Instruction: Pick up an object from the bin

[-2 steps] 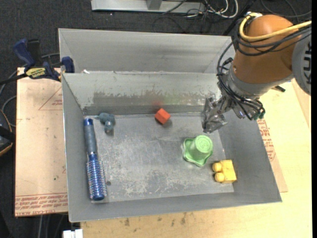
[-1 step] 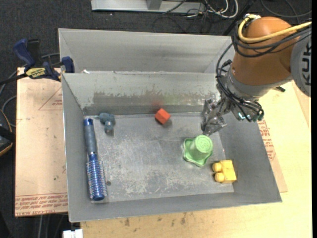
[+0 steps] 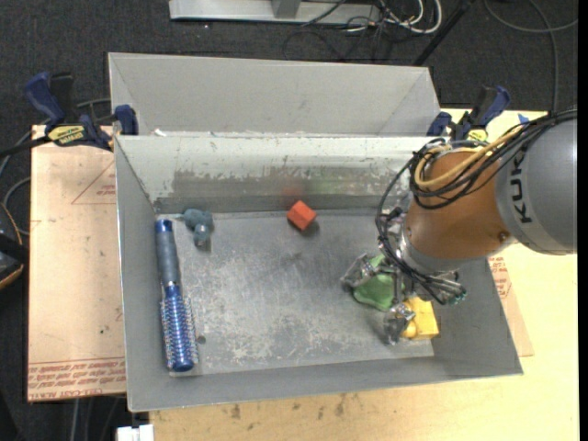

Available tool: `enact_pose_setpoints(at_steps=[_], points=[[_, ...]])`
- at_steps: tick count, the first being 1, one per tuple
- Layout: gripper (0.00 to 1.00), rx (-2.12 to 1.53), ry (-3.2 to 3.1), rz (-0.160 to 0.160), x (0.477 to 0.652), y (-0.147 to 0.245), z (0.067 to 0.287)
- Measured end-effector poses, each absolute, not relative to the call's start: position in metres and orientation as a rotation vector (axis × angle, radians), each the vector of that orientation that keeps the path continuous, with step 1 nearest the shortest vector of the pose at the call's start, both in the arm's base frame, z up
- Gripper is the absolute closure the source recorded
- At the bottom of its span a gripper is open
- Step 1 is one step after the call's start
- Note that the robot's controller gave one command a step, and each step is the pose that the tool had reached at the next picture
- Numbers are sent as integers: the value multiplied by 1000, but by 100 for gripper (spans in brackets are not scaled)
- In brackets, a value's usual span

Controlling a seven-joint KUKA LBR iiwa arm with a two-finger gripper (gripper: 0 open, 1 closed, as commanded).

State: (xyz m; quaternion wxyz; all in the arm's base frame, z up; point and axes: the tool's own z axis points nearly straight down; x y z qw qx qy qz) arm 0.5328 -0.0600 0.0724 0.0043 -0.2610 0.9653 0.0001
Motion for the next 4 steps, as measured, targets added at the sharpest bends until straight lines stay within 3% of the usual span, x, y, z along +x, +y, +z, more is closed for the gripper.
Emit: enact_pose_setpoints(at_steps=[1,2,3,4], points=[[0,-885,3008,14,595,-107,89],[0,-1046,2953,31,648,-115,97],[100,-1045,2951,28,648,-116,98],[100,-1546,2724,-8,638,-107,281]])
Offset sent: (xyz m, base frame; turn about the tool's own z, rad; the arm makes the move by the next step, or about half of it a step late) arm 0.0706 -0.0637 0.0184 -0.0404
